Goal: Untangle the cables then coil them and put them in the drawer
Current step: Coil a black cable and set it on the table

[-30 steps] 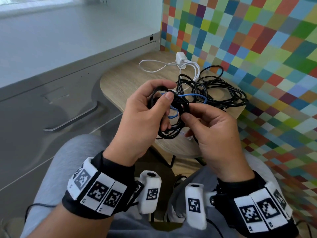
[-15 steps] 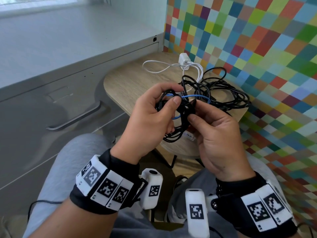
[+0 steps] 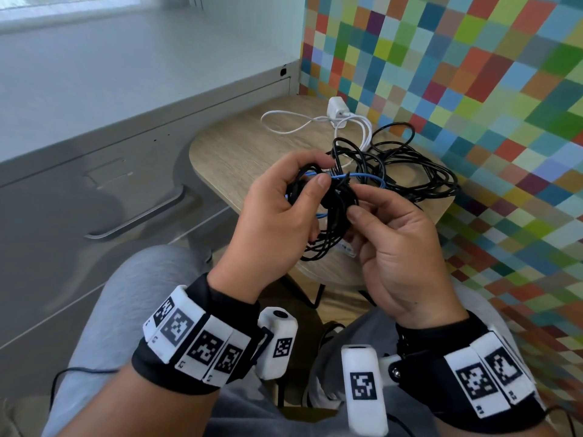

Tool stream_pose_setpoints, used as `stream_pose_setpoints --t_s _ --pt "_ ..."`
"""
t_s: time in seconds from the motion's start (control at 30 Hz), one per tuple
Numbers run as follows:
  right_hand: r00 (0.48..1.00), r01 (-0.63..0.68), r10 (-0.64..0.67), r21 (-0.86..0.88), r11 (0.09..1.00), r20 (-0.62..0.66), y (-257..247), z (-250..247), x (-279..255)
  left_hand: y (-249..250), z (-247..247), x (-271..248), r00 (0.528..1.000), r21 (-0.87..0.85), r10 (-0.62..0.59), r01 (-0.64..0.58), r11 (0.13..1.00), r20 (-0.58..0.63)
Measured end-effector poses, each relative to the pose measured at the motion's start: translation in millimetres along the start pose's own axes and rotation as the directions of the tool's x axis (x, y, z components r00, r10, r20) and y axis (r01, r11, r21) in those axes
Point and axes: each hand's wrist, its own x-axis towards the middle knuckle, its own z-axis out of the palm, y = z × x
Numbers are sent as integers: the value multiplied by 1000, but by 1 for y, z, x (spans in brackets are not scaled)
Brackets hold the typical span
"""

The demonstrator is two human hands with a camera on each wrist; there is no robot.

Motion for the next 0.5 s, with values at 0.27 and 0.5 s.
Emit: stream_pose_setpoints --t_s 0.27,0.5 --pt "993 67 -51 -149 987 109 -7 -1 -3 -7 1 -1 999 -56 36 -35 998 18" --pt "987 144 -117 -291 946 108 -9 4 -10 -7 3 0 999 -97 29 -30 995 -15"
